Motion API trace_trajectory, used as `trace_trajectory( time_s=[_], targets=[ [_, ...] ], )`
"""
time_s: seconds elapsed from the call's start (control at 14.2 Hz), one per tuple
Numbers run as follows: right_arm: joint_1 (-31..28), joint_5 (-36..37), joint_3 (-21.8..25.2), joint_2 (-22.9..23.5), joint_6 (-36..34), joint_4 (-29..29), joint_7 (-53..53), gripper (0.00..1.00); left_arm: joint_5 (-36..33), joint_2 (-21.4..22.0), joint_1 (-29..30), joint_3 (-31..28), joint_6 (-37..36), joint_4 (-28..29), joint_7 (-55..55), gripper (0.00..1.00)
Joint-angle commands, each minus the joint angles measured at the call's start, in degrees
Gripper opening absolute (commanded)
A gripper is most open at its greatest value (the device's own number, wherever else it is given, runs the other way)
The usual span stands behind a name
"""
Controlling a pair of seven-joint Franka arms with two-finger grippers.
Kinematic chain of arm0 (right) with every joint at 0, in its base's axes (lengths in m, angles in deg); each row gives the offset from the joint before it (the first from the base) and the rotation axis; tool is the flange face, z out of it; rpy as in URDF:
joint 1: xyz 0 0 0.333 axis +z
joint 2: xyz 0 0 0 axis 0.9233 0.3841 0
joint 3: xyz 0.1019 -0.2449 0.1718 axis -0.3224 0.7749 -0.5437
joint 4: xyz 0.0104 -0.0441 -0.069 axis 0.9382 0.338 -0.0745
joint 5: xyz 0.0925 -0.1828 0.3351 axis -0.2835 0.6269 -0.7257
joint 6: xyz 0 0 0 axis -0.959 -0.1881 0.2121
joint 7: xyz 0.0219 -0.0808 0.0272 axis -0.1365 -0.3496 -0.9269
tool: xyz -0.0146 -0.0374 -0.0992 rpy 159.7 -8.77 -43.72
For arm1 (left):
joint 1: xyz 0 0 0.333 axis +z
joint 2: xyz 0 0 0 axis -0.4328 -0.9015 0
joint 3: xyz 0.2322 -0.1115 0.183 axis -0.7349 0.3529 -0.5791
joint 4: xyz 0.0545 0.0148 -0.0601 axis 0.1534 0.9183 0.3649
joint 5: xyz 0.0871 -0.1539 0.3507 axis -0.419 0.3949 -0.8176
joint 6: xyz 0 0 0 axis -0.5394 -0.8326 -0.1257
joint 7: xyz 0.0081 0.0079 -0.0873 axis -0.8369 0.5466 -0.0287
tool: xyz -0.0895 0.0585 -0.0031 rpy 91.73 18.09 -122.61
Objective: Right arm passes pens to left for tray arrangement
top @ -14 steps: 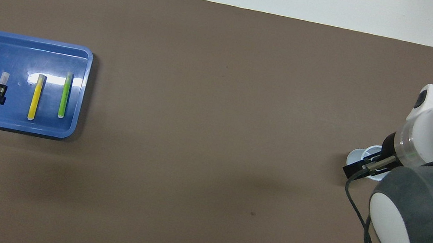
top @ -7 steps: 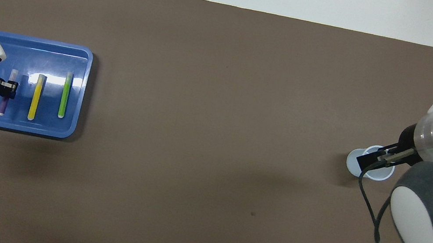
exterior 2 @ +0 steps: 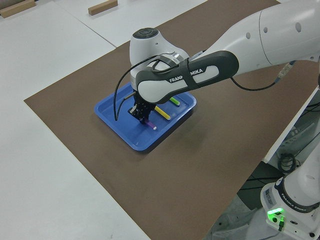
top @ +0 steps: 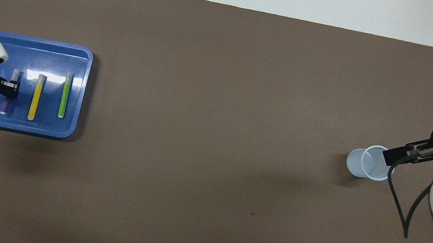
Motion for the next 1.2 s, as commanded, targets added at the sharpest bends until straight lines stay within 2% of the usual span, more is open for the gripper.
trace_trajectory(
  time_s=[0.0,0.07,0.21,0.56,0.85,1.13],
  targets=[
    [1.44,-0.81,0.33,1.6,-0.97,-2.34,1.14,1.0,-0.74,-0.93,0.7,0.45,1.27,-0.59,0.73,0.95],
    [1.45,-0.98,0.68,1.42,-0.97,-2.16,1.31,1.0,-0.65,-0.93,0.62,0.45,0.65,-1.11,0.73,1.0],
    [1.63,-1.42,2.09,0.81,-0.97,-0.84,1.32,1.0,0.66,-1.02,0.62,0.45,-0.66,-2.25,0.73,1.0],
    [1.81,-2.03,2.26,0.63,-1.15,-0.84,1.4,1.0,1.81,-1.02,0.0,0.54,-6.63,-7.26,0.73,1.0],
    [2.07,-2.21,3.4,-0.16,-3.42,-0.75,1.41,1.0,4.71,-0.06,-0.61,0.71,-13.66,-12.97,0.12,1.0],
    [2.07,-2.13,3.49,-0.25,-3.78,-0.66,1.4,1.0,4.8,1.27,-2.28,0.89,-21.3,-20.17,-1.9,1.0]
  ],
)
